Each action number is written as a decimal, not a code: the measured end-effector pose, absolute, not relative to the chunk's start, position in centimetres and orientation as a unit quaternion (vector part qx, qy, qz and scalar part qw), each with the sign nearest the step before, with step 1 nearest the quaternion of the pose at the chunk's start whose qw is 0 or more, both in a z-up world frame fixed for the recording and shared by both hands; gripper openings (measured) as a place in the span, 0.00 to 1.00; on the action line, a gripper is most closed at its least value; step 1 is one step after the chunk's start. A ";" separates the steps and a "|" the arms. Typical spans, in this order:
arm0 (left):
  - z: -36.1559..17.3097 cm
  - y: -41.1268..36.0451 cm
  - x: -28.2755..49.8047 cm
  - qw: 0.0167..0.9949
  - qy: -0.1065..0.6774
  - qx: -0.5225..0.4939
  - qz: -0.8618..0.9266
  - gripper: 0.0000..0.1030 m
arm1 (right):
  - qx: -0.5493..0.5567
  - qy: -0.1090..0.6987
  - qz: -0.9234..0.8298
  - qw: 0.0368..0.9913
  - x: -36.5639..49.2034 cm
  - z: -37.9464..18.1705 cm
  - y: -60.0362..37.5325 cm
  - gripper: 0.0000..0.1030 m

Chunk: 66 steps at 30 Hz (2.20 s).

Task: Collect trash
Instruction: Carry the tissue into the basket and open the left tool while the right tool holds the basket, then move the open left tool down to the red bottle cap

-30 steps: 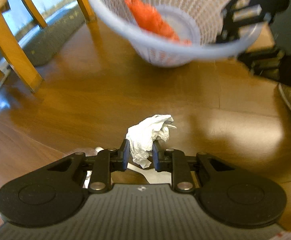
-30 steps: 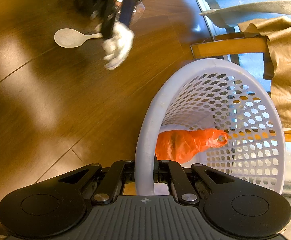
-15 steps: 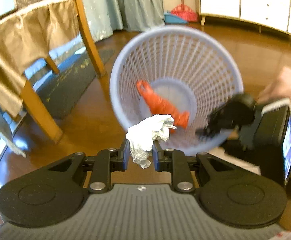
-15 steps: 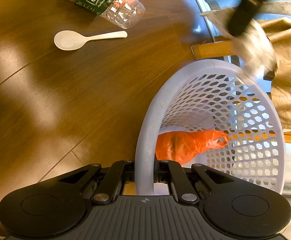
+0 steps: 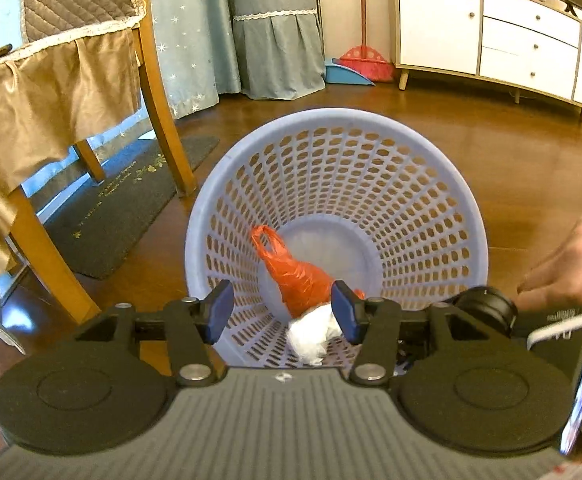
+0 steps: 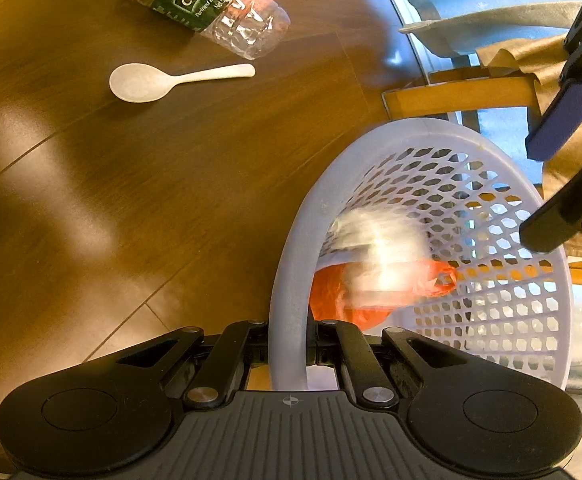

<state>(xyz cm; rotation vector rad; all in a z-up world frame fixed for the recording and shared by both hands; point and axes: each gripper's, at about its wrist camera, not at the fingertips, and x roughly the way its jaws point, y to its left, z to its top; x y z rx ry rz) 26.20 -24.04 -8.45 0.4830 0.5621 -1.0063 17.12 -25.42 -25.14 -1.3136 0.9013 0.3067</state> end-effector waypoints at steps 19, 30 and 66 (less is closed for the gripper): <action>-9.9 -13.5 29.9 0.842 0.318 0.240 -0.365 0.47 | -0.585 0.405 0.139 0.689 17.3 -24.8 -25.0 0.02; -11.6 -4.2 30.5 0.842 0.373 0.244 -0.304 0.50 | -0.584 0.408 0.139 0.688 17.4 -24.9 -24.6 0.02; -22.7 3.6 18.8 0.735 0.514 0.277 -0.345 0.52 | -0.593 0.401 0.148 0.682 17.8 -25.3 -23.5 0.02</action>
